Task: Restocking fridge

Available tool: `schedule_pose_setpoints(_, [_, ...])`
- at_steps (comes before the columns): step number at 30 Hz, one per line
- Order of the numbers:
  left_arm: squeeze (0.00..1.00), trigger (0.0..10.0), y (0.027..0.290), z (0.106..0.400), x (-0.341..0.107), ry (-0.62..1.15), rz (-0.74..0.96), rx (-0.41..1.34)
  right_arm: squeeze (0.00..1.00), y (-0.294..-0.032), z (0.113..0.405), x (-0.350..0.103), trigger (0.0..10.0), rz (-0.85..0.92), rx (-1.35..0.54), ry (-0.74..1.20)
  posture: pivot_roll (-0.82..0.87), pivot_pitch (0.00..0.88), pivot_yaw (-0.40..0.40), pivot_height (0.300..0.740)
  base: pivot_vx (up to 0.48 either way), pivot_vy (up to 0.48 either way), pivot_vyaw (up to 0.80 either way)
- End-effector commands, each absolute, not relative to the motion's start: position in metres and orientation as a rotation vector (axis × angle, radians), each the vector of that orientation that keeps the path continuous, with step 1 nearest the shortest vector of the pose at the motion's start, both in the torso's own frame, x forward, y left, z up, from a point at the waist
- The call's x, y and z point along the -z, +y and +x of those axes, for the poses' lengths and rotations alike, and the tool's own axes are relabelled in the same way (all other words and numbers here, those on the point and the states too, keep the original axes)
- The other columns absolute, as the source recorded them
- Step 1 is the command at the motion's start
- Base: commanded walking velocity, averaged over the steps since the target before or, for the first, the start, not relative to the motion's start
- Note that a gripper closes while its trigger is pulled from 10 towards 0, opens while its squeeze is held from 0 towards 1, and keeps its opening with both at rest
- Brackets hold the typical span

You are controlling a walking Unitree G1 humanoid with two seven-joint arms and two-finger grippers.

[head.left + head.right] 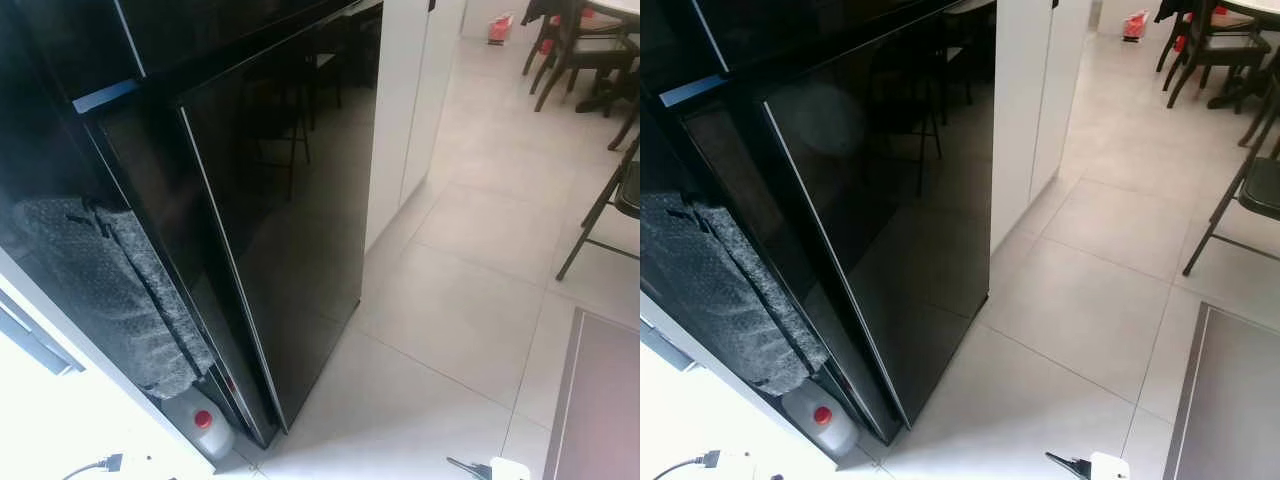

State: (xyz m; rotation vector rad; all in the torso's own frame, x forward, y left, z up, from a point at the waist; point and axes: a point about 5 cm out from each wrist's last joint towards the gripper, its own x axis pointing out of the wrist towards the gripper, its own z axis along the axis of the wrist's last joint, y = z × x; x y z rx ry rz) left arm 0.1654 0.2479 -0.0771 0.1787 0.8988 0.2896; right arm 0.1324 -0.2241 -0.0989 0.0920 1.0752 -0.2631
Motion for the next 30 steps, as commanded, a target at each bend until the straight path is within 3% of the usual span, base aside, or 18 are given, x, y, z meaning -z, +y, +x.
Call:
schedule_pose_setpoints(1, [0.0,10.0,0.251,0.153,0.082,0.951,0.179,-0.3,0.0,-0.217,0.145,0.096,10.0,0.068,0.216,1.046,0.03,0.01,0.048,0.74,0.0,0.0,0.8])
schedule_pose_setpoints(15, [0.0,10.0,0.254,0.14,0.086,0.979,0.173,-0.303,0.0,-0.203,0.143,0.099,10.0,0.047,0.13,1.076,0.04,0.005,0.037,0.74,0.0,0.0,0.8])
schedule_pose_setpoints(27, [0.0,10.0,0.248,0.138,0.089,0.989,0.141,-0.29,0.0,-0.207,0.142,0.099,10.0,0.026,0.104,1.085,0.03,0.0,0.017,0.74,0.0,0.0,0.8])
schedule_pose_setpoints(28, [0.0,10.0,0.244,0.138,0.09,0.971,0.018,-0.304,0.0,-0.208,0.142,0.099,10.0,0.028,0.103,1.086,0.02,0.0,0.011,0.74,0.0,0.0,0.8])
schedule_pose_setpoints(29, [0.0,10.0,0.244,0.138,0.09,0.971,0.018,-0.304,0.0,-0.208,0.142,0.099,10.0,0.028,0.103,1.086,0.02,0.0,0.011,0.74,0.0,0.0,0.8])
schedule_pose_setpoints(30, [0.0,10.0,0.24,0.14,0.09,0.937,-0.14,-0.324,0.0,-0.208,0.142,0.099,10.0,0.025,0.097,1.086,0.02,0.0,0.003,0.74,0.0,0.0,0.8])
